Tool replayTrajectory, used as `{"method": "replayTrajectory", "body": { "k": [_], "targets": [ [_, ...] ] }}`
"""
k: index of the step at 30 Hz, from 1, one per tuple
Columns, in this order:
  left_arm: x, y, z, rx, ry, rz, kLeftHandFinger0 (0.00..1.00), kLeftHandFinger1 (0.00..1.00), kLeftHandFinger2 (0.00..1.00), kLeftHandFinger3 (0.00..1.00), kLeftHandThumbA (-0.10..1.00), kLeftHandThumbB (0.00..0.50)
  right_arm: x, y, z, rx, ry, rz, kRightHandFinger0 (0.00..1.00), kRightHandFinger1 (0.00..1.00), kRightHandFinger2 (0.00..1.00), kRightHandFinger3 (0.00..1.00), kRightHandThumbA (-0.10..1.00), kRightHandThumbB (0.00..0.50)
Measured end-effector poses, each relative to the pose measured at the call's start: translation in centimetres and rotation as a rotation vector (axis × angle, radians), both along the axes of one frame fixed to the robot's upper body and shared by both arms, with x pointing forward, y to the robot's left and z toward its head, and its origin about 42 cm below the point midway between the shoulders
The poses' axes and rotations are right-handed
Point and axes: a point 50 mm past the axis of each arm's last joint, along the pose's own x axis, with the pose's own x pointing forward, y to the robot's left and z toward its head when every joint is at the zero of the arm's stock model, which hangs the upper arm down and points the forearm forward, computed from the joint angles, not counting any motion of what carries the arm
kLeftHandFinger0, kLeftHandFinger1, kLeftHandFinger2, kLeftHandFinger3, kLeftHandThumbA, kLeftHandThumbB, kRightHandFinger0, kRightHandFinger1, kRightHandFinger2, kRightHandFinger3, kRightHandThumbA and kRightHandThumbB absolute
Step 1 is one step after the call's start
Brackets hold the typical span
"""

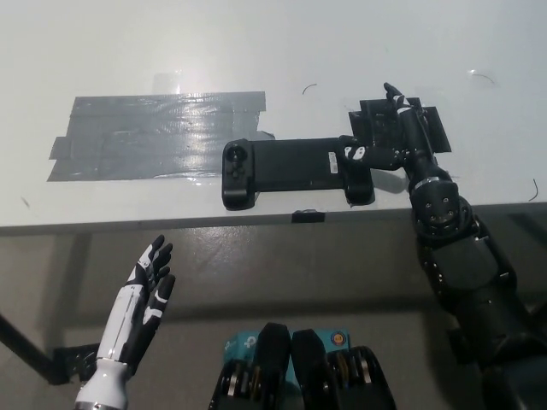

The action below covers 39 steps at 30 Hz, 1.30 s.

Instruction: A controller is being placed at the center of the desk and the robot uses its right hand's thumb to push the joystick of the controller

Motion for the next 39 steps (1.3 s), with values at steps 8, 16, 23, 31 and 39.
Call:
{"method": "replayTrajectory", "body": {
  "k": [8, 16, 23, 31, 39],
  "targets": [
    [0.1, 0.0, 0.1, 0.002, -0.001, 0.000, 1.00, 1.00, 1.00, 1.00, 0.91, 0.032, 0.2, 0.2, 0.2, 0.004, -0.013, -0.010, 1.00, 1.00, 1.00, 1.00, -0.10, 0.000],
    [0.5, 0.0, 0.5, 0.005, -0.013, -0.002, 1.00, 1.00, 1.00, 1.00, 0.91, 0.023, 0.3, 0.0, 0.5, 0.016, -0.041, -0.031, 1.00, 1.00, 1.00, 1.00, -0.10, 0.000],
    [0.7, 0.0, 0.7, 0.007, -0.020, -0.004, 1.00, 1.00, 1.00, 1.00, 0.91, 0.015, 0.4, -0.2, 1.9, 0.034, -0.094, -0.037, 1.00, 1.00, 1.00, 1.00, 1.00, 0.156],
    [1.0, 0.0, 0.9, 0.009, -0.029, -0.006, 1.00, 1.00, 1.00, 1.00, 0.91, 0.012, -0.2, 0.6, 8.6, 0.114, -0.323, 0.021, 1.00, 1.00, 1.00, 1.00, 1.00, 0.239],
    [1.1, 0.0, 0.9, 0.009, -0.029, -0.007, 1.00, 1.00, 1.00, 1.00, 0.92, 0.027, -3.5, 0.9, 11.7, 0.139, -0.478, 0.069, 1.00, 1.00, 1.00, 1.00, 1.00, 0.169]
  ]
}}
